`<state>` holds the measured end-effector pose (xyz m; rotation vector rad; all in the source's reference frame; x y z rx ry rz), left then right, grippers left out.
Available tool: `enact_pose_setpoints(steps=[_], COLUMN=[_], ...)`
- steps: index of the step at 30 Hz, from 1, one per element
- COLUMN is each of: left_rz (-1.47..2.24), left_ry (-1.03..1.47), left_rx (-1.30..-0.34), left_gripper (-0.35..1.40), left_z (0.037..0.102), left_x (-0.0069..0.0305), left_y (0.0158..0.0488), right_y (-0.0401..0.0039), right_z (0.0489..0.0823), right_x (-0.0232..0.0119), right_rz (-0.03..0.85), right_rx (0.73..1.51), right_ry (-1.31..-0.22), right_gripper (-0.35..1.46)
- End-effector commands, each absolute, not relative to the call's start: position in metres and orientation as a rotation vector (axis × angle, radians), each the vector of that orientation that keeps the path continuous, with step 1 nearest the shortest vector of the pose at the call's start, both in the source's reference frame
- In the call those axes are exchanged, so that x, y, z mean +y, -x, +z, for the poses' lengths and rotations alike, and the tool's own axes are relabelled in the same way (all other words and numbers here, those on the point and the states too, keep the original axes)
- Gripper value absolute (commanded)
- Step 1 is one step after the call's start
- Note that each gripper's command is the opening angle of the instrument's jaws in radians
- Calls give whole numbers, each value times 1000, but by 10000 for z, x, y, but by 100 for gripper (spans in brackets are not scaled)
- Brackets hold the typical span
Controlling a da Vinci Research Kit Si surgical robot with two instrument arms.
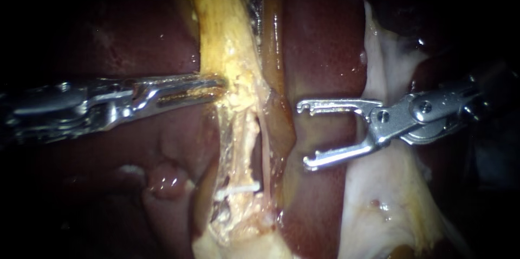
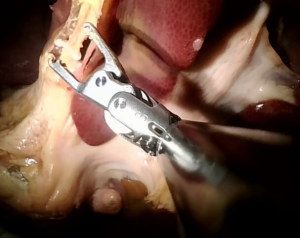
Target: Going back first clip left tube
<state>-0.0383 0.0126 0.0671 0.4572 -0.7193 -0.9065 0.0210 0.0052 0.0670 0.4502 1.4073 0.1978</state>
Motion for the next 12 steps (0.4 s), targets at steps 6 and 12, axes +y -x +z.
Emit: enact_pose_setpoints(steps=[6, 12], left_rz=[-907, -906], left_ry=[-459, -460], left_rx=[-718, -718], left_gripper=[-35, -35], left_z=[671, 671], left_x=[125, 125], left_y=[383, 384], right_y=[-210, -210], right_z=[669, 669], right_x=[52, 52], right_rz=[196, 192], right_rx=[1412, 1415], right_ry=[-446, -442], right_gripper=[60, 60])
